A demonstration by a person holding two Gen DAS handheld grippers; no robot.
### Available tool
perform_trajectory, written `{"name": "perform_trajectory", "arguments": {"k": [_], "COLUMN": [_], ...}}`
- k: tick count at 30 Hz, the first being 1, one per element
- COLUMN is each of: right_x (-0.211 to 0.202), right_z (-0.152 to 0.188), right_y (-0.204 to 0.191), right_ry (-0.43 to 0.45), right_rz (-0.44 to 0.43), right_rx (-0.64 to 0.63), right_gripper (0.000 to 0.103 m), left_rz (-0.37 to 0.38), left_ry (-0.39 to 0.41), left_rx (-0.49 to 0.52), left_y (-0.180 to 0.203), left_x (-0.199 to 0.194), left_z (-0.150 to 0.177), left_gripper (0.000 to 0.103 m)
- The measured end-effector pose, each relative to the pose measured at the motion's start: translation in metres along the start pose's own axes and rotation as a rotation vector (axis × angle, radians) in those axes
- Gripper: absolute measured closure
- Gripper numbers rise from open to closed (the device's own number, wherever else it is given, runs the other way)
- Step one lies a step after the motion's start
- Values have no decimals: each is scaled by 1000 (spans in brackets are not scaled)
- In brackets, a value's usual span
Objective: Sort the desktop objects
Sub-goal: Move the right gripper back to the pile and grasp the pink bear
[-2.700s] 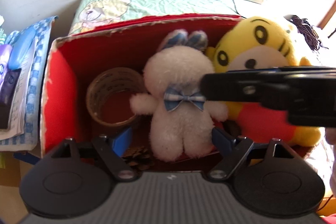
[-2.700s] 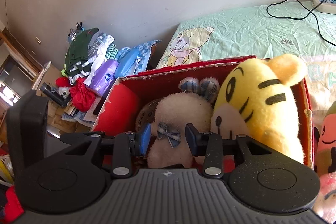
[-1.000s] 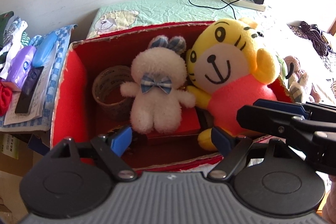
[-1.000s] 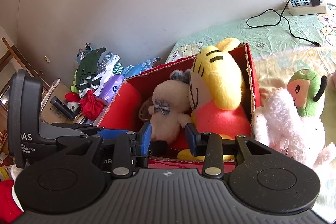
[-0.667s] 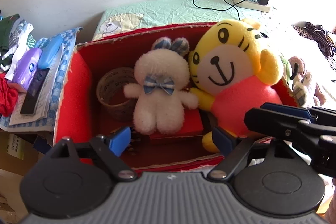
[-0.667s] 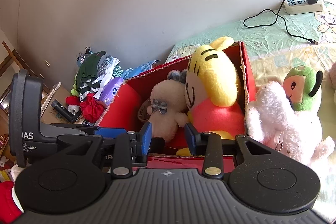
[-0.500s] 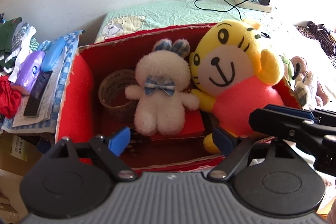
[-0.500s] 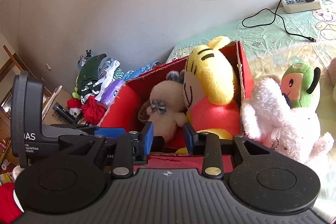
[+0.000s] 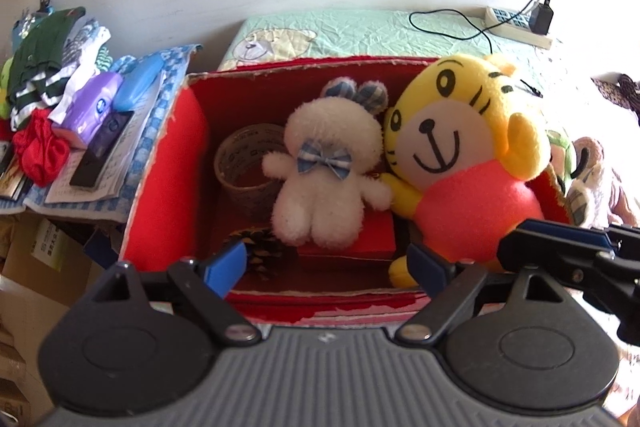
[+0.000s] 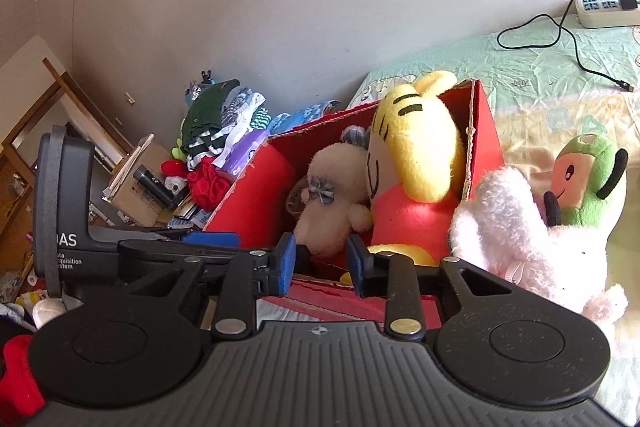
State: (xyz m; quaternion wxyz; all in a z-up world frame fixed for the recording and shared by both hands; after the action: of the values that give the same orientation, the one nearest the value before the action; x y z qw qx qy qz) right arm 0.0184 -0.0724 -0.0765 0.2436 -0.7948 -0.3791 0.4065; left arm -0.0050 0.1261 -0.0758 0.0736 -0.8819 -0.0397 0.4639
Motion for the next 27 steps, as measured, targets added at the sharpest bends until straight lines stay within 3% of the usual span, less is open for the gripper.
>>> {"name": "perform_trajectory", "arguments": {"k": [6, 11, 19, 27], "right_x": [-28, -58, -104, -146], "right_z": [-6, -12, -28, -45], "right_y": [12, 33, 86, 156], "right_ry": [-12, 5, 66, 147], "right_rz": [-78, -108, -47, 88], "right_rx": [-15, 11, 100, 225], "right_gripper": [71, 71, 71, 71], "left_rz": [-41, -11, 127, 291], "left_ry": [67, 147, 202, 218], "left_rx": [-17, 10, 79, 217], "left_y": [14, 47, 122, 218], "left_x": [-27, -50, -58, -46], "left_z": [-13, -30, -49, -65], "left_gripper": [14, 13, 12, 12]}}
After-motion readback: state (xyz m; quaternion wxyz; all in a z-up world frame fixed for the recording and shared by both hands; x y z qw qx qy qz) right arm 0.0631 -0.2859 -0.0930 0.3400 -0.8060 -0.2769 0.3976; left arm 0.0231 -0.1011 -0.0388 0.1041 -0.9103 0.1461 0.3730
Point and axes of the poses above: each gripper's, at about its wrist camera, not at the fingertips, and x roughly the way its jaws point, y to its right, z to its underside, the point moved 5 cm from there along x, roughly the way its jaws point, and after that the axes turned 11 degrees about x, right-handed, at the moved point
